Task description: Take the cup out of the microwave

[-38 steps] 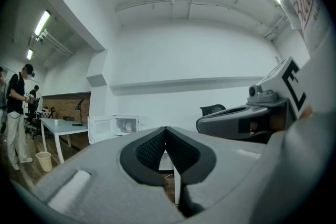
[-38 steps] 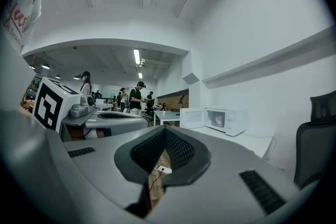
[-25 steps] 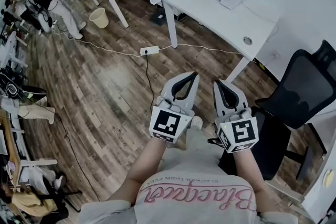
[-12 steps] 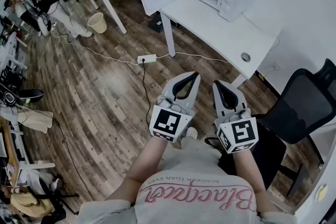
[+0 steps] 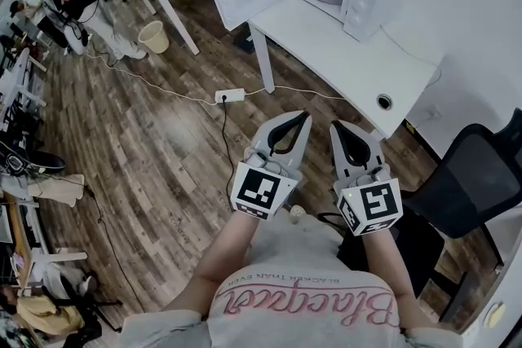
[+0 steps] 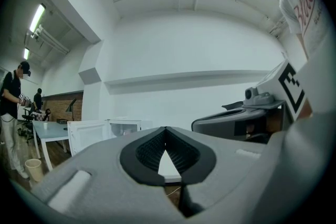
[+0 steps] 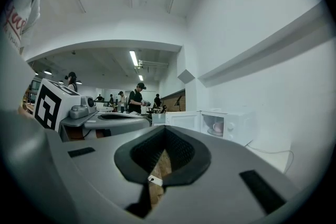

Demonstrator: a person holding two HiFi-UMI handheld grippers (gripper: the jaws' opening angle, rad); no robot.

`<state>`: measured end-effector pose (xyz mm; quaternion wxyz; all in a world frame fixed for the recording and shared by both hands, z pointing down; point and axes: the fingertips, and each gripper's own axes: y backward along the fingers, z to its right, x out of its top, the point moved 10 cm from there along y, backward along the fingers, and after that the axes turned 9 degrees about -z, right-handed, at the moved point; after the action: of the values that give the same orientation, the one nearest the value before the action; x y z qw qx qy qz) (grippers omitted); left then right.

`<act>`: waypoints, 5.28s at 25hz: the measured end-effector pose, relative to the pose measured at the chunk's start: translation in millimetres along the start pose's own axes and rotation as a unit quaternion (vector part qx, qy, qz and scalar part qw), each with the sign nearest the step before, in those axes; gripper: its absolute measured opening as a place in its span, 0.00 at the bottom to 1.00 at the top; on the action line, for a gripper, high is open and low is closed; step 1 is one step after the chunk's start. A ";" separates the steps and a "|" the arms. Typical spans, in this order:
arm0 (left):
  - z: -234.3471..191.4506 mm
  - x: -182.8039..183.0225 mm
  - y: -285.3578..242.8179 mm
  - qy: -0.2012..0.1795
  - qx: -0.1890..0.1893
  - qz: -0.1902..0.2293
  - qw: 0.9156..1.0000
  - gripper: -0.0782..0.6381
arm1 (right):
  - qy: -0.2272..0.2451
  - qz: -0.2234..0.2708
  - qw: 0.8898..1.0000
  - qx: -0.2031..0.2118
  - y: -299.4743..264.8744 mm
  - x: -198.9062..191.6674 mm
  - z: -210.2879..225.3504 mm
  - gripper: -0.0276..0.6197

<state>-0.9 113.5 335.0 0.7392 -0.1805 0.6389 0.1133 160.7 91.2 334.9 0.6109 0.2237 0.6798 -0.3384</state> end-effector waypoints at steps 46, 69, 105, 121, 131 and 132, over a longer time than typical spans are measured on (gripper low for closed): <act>-211.4 -10.3 -228.4 0.007 -0.058 -0.011 0.998 0.11 | -0.020 -0.031 0.997 -0.063 -238.3 35.3 124.5 0.06; -295.5 -13.0 -319.7 0.012 -0.126 -0.012 0.992 0.11 | -0.045 -0.057 0.988 -0.134 -329.6 42.9 160.6 0.06; -372.5 -32.1 -466.9 0.009 -0.156 -0.037 0.987 0.12 | -0.058 -0.045 0.986 -0.147 -439.0 52.8 254.2 0.06; -391.9 -67.7 -559.9 0.016 -0.157 -0.087 0.984 0.22 | -0.085 -0.078 0.982 -0.148 -471.2 34.3 296.6 0.06; -397.0 -86.6 -606.3 0.019 -0.151 -0.117 0.981 0.24 | -0.103 -0.097 0.978 -0.155 -480.5 23.2 310.1 0.06; -396.8 -87.8 -610.1 0.019 -0.151 -0.119 0.981 0.24 | -0.104 -0.098 0.978 -0.156 -481.3 22.9 311.6 0.06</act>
<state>-130.3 -598.9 449.1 0.6990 -0.3672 0.6025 0.1163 23.5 -462.7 394.8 0.6694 0.0222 0.6758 -0.3079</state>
